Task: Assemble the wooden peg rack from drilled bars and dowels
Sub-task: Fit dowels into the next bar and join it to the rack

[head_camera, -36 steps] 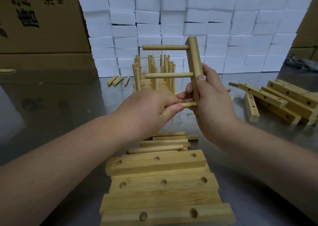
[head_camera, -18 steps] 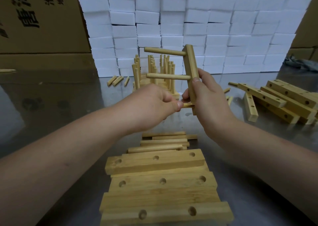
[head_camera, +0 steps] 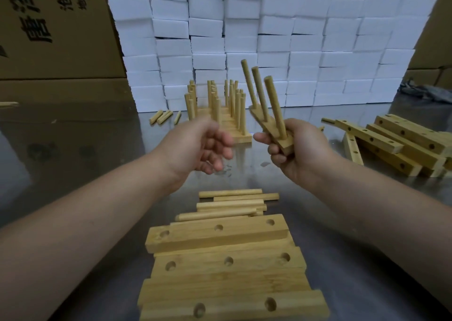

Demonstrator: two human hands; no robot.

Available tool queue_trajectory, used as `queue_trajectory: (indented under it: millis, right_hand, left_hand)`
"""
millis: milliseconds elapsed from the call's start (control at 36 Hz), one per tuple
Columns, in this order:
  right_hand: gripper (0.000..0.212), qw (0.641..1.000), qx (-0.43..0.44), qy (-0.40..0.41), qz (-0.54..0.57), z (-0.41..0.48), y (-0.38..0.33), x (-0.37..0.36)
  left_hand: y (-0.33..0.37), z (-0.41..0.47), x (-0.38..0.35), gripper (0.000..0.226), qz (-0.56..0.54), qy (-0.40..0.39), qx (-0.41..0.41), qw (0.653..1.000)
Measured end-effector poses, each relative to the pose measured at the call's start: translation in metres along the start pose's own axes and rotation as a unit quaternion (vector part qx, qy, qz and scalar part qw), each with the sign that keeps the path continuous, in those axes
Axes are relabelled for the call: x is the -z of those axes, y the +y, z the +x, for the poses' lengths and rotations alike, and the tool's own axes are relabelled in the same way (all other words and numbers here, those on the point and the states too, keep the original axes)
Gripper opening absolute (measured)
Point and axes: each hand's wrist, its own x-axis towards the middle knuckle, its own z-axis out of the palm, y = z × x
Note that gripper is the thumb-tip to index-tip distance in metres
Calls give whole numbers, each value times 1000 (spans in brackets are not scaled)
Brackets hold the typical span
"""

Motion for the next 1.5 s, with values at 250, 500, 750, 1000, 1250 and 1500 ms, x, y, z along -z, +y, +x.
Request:
queue_trajectory:
  millis: [250,500,750,1000,1250,1500]
  right_hand:
    - [39,957,-205,-205,-20,-2,-2,3]
    - [54,978,-184,-79,56,8,-3,8]
    - [44,991,-107,72,23,19,13,11]
    - [29,987,4,87,-137,21,22,12]
    - [44,966,60,117,-221,24,30,14]
    - [43,958,85,110,-250,25,33,13]
  left_hand:
    - [-28,16,20,42,126,92,-28,987]
    - [-42,18,27,13,239,110,-7,965]
    - [-55,21,33,28,430,125,32,894]
    - [-62,26,38,30,457,143,40,877]
    - [-68,35,41,41,450,158,49,878]
    - [-70,52,44,36,458,176,60,869]
